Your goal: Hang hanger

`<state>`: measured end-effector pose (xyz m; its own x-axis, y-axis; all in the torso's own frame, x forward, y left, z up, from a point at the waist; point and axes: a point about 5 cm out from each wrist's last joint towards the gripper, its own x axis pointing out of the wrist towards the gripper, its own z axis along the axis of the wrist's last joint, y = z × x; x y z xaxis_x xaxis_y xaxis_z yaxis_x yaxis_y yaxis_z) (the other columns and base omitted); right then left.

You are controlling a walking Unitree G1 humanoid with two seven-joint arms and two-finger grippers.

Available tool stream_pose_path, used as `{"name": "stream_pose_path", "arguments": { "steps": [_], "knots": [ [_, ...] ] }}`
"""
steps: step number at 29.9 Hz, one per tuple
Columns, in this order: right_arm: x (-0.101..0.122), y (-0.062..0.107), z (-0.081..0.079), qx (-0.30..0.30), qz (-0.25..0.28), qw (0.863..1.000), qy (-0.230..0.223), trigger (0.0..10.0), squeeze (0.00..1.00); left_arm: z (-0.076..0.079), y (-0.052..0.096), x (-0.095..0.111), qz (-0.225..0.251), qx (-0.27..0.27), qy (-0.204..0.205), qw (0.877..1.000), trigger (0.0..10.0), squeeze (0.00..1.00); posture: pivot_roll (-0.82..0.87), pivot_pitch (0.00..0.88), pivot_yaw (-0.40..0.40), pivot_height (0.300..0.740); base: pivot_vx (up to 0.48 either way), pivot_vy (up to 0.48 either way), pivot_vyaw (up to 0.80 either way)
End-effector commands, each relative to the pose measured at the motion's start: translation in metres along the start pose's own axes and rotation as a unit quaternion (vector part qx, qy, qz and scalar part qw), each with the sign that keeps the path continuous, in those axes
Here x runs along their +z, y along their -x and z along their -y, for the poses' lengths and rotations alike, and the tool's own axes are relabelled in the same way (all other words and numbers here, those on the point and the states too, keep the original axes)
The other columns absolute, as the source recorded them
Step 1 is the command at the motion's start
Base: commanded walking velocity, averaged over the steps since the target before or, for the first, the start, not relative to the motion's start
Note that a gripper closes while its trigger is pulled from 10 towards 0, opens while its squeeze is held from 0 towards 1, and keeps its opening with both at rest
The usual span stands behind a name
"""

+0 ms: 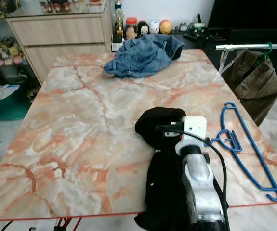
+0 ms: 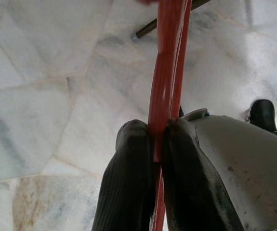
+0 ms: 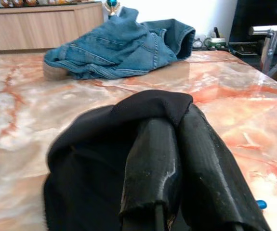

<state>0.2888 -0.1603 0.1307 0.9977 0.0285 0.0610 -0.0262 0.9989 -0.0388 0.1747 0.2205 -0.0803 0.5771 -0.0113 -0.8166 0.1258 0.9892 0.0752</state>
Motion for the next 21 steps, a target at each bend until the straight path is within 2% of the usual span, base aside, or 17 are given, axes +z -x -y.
{"name": "stream_pose_path", "arguments": {
  "steps": [1, 4, 7, 8, 9, 15, 21],
  "knots": [
    [0.013, 0.006, -0.007, 0.015, 0.016, 1.000, -0.004, 10.0, 0.00, 0.000, 0.001, -0.006, -0.015, -0.001, -0.012, 1.000, 10.0, 0.00, -0.02, 0.047, 0.014, 0.740, 0.000, 0.000, 0.00],
    [0.011, 0.016, -0.011, 0.027, 0.002, 1.000, 0.004, 10.0, 0.00, -0.001, 0.001, -0.006, -0.016, -0.001, -0.013, 1.000, 10.0, 0.00, -0.02, 0.048, 0.015, 0.740, 0.000, 0.000, 0.00],
    [0.000, 0.024, -0.007, 0.017, -0.030, 0.999, -0.012, 10.0, 0.00, 0.000, 0.001, -0.006, -0.017, -0.002, -0.014, 1.000, 10.0, 0.00, -0.02, 0.048, 0.015, 0.740, 0.000, 0.000, 0.00],
    [-0.004, 0.026, -0.005, 0.015, -0.041, 0.999, -0.012, 10.0, 0.93, 0.000, 0.001, -0.006, -0.017, -0.002, -0.014, 1.000, 10.0, 0.00, -0.03, 0.046, 0.015, 0.740, 0.000, 0.000, 0.00],
    [-0.010, 0.028, -0.004, 0.014, -0.055, 0.998, -0.011, 10.0, 1.00, 0.000, 0.001, -0.005, -0.017, -0.003, -0.014, 1.000, 10.0, 0.00, -0.03, 0.045, 0.015, 0.740, 0.000, 0.000, 0.00],
    [-0.024, 0.030, 0.001, -0.002, -0.091, 0.996, -0.014, 10.0, 1.00, 0.000, 0.001, -0.005, -0.016, -0.005, -0.015, 1.000, 10.0, 0.00, -0.02, 0.043, 0.014, 0.740, 0.000, 0.000, 0.00],
    [-0.021, 0.030, -0.001, 0.002, -0.079, 0.997, -0.024, 10.0, 1.00, -0.001, 0.001, -0.005, -0.017, -0.003, -0.017, 1.000, 10.0, 0.00, -0.02, 0.042, 0.016, 0.740, 0.000, 0.000, 0.00]
  ]
}}
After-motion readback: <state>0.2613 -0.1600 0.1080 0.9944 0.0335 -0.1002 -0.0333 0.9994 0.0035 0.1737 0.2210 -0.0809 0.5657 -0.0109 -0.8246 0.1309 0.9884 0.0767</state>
